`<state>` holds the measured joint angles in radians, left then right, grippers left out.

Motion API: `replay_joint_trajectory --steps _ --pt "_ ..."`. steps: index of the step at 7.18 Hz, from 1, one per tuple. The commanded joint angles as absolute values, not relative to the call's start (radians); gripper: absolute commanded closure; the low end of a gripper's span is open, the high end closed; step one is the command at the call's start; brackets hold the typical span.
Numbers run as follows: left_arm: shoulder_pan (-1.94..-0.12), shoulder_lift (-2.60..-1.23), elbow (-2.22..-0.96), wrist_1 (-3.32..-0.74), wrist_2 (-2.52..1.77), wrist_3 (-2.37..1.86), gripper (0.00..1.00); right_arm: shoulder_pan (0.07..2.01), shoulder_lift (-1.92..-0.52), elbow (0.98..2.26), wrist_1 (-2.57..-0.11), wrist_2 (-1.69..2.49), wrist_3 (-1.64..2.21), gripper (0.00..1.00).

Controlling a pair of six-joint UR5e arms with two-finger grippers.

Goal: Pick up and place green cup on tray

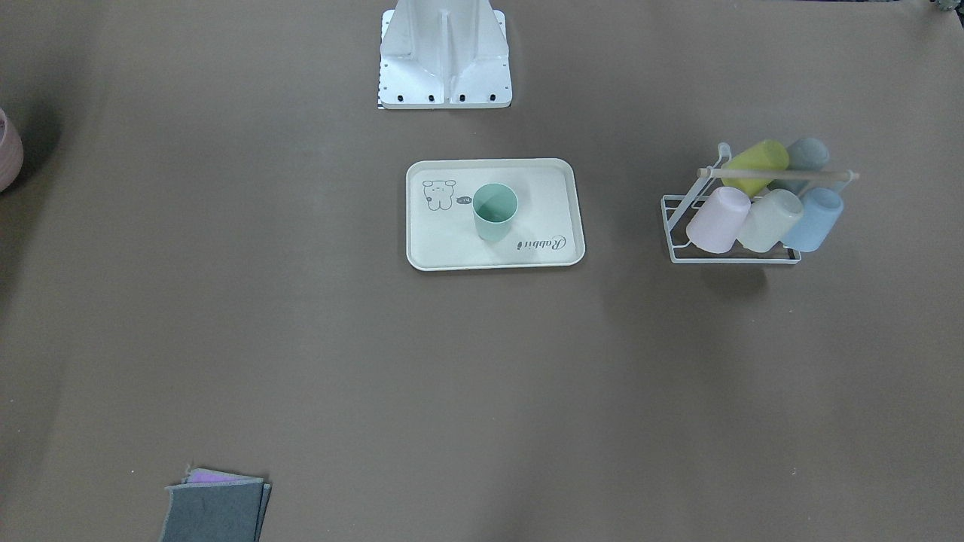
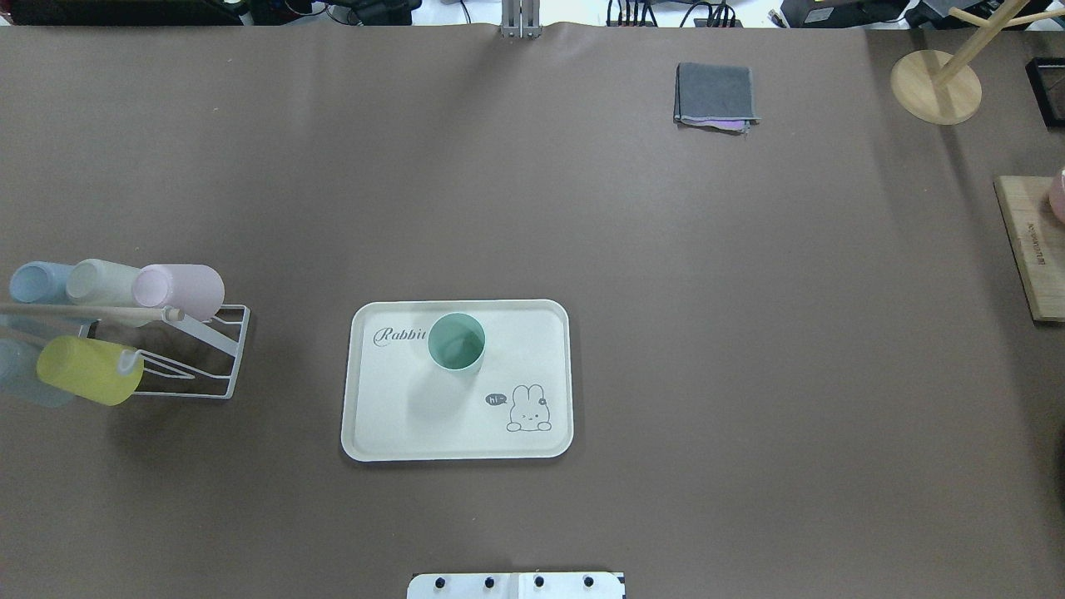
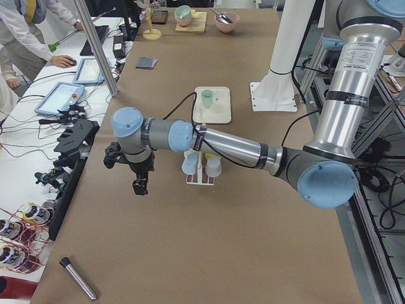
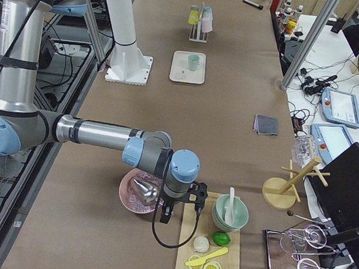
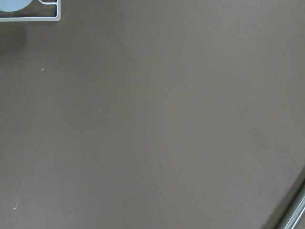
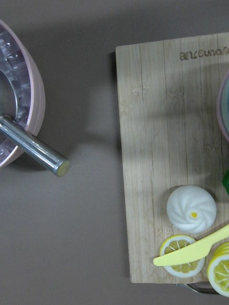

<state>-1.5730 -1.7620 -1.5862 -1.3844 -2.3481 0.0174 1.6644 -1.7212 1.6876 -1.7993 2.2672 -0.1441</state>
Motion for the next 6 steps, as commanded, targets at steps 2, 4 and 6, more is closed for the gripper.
replay_joint_trajectory --steps 2,4,6 --pt "-1.594 -1.706 -1.582 -1.413 -2.350 0.035 0.02 1.664 -1.727 1.690 -1.799 2.250 -0.144 0.00" --pt "-1.597 -1.683 -1.583 -1.414 -2.352 0.037 0.02 1.664 -1.726 1.692 -1.799 2.252 -0.144 0.00" --pt "-1.618 -1.677 -1.554 -1.413 -2.355 0.035 0.02 1.664 -1.726 1.690 -1.799 2.252 -0.146 0.00"
